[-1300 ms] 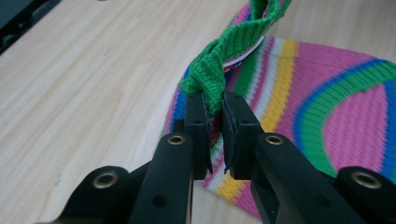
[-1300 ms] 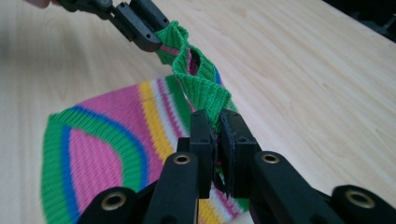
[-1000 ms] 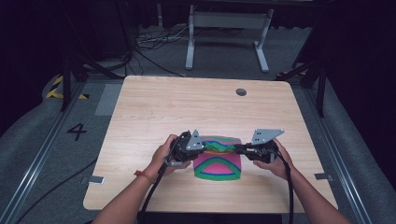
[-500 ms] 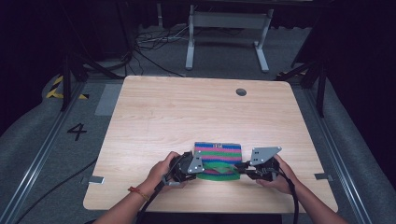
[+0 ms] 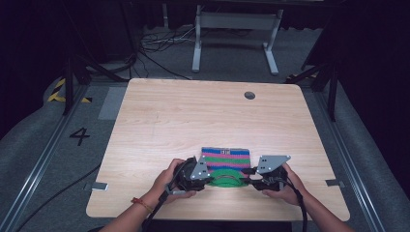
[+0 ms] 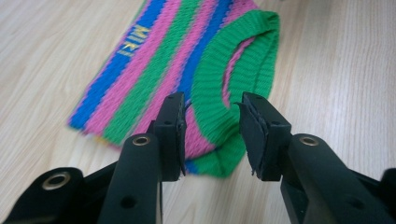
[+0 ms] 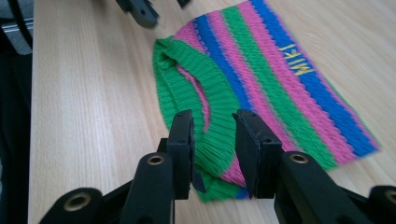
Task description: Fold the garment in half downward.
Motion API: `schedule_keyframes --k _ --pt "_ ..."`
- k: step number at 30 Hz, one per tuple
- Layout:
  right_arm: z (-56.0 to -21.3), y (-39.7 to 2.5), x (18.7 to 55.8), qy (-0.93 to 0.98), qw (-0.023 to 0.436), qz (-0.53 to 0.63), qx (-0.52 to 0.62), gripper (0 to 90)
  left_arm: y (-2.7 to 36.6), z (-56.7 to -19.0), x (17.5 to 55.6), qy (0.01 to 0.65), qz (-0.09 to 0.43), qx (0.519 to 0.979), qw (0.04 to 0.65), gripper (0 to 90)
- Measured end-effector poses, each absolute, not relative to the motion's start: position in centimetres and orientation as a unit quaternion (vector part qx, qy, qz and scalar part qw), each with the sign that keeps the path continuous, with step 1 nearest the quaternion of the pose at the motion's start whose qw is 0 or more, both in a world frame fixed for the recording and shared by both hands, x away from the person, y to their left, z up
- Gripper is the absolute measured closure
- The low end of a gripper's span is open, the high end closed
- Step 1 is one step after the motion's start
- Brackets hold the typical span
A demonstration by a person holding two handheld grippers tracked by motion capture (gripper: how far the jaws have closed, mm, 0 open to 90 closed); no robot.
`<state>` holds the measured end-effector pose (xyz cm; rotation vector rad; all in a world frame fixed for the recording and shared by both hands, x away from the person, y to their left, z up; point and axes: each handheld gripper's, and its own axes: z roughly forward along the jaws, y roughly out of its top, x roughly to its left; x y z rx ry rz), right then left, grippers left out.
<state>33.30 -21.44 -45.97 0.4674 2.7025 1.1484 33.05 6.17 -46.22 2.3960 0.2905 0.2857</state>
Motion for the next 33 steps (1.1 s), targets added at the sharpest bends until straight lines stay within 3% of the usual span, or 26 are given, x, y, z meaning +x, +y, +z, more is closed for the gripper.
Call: schedule_keyframes --k 9,12,13,17,24,33 --pt "-48.2 -20.7 33.5 0.920 0.081 0.345 0.165 69.0 5.4 -48.6 33.8 0.107 0.072 0.932 0.339 69.9" --pt "-48.5 -20.8 33.2 0.919 0.096 0.344 0.164 82.5 5.4 -48.5 33.8 0.097 0.074 0.933 0.339 75.4" --pt "-48.4 -20.9 33.2 0.918 0.100 0.346 0.164 86.9 5.4 -48.5 33.8 0.094 0.069 0.933 0.341 81.5" --pt "-48.1 -21.0 33.0 0.916 0.112 0.350 0.164 88.8 5.4 -48.2 33.6 0.084 0.078 0.932 0.343 86.9" --pt "-47.0 -21.6 32.4 0.910 0.100 0.370 0.158 88.4 5.9 -47.4 32.8 0.071 0.071 0.930 0.353 87.8" --pt "-48.6 -21.6 32.3 0.919 0.089 0.348 0.164 86.5 5.3 -48.6 32.8 0.066 0.084 0.940 0.325 86.6"
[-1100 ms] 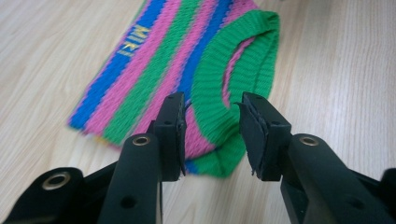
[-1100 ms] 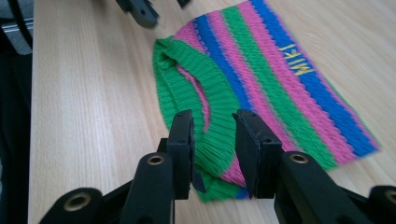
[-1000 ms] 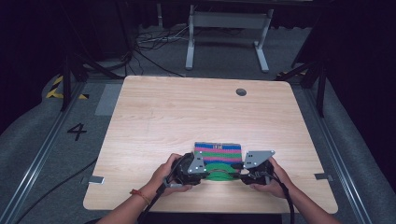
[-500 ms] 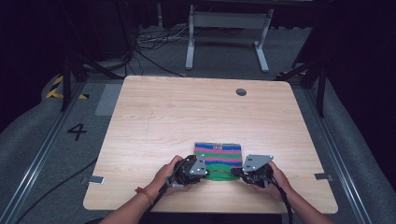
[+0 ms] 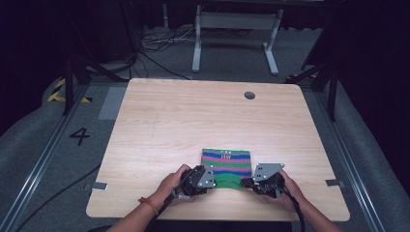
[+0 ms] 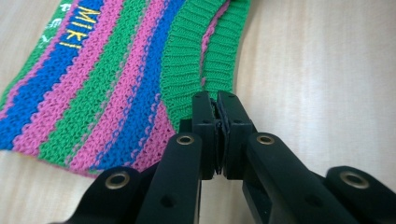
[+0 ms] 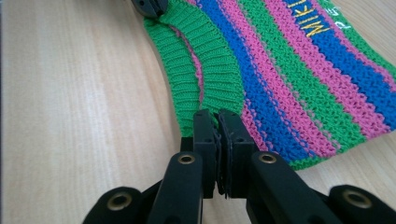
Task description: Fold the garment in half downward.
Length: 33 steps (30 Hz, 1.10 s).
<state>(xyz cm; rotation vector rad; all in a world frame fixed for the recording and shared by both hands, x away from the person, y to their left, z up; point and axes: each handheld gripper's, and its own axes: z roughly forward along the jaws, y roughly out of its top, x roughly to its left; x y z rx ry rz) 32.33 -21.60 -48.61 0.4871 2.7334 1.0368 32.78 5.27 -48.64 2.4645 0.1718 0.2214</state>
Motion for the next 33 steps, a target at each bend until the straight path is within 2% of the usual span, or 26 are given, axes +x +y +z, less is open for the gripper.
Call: schedule_keyframes --k 16,33 --pt "-49.0 -21.9 33.5 0.908 0.101 0.360 0.187 85.4 5.6 -49.0 34.7 0.090 0.079 0.932 0.343 85.7" --pt "-46.7 -22.9 32.8 0.905 0.112 0.367 0.181 75.0 7.6 -46.5 34.1 0.112 0.098 0.928 0.342 63.5"
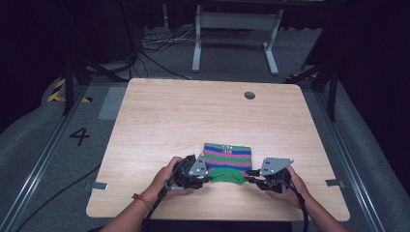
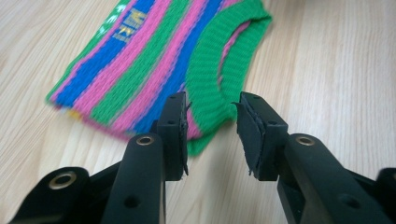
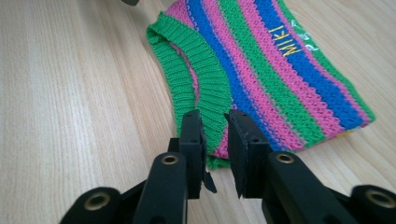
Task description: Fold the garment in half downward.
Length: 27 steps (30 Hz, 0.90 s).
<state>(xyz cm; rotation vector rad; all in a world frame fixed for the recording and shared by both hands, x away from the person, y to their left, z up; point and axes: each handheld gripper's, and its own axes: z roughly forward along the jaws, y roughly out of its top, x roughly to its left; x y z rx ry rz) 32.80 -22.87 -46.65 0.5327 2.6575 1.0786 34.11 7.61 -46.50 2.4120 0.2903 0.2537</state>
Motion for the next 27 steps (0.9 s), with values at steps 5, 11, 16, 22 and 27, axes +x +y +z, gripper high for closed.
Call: schedule_keyframes --k 5,11,16,22,27 --pt "-45.7 -23.7 32.7 0.905 0.119 0.364 0.187 70.5 9.4 -45.8 33.8 0.124 0.116 0.933 0.317 56.2" --pt "-45.3 -25.5 32.4 0.902 0.135 0.355 0.204 61.1 12.3 -45.5 33.3 0.152 0.132 0.937 0.286 44.2" --pt "-45.1 -27.1 32.3 0.899 0.147 0.348 0.222 51.9 14.4 -45.7 32.8 0.173 0.154 0.934 0.273 35.2" --pt "-45.3 -28.9 32.2 0.894 0.163 0.343 0.239 44.4 16.7 -46.0 32.6 0.199 0.155 0.929 0.272 29.4" --pt "-45.6 -30.8 31.8 0.890 0.173 0.337 0.254 38.1 18.5 -46.2 32.8 0.217 0.145 0.922 0.285 24.9"
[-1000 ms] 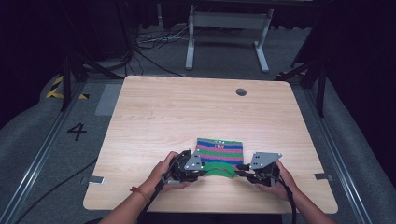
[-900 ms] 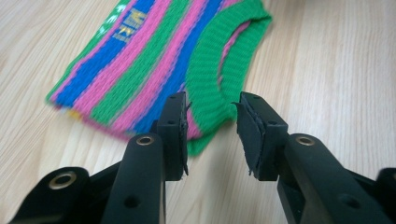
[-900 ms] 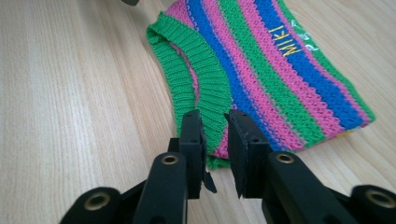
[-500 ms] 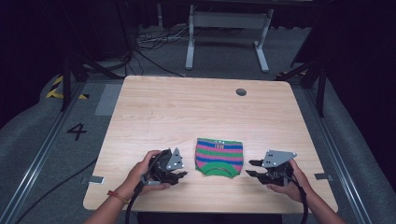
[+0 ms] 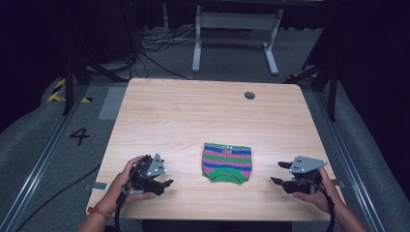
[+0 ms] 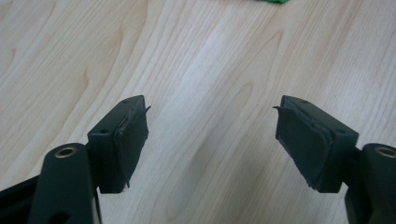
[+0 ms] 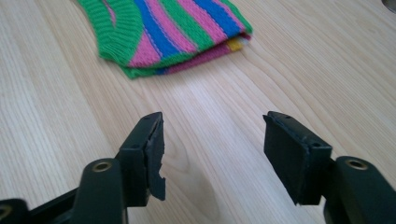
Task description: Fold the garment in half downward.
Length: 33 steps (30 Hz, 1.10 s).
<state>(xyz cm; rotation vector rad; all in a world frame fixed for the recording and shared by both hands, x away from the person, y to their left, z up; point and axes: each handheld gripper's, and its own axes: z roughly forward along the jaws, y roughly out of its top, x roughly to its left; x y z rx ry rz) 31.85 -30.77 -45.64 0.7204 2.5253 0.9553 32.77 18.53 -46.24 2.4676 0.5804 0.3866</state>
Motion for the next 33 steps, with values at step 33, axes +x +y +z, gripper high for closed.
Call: schedule_keyframes --k 33 --pt "-50.0 -39.8 31.4 0.835 0.159 0.352 0.393 22.9 28.3 -49.5 32.4 0.356 0.096 0.872 0.322 16.9"
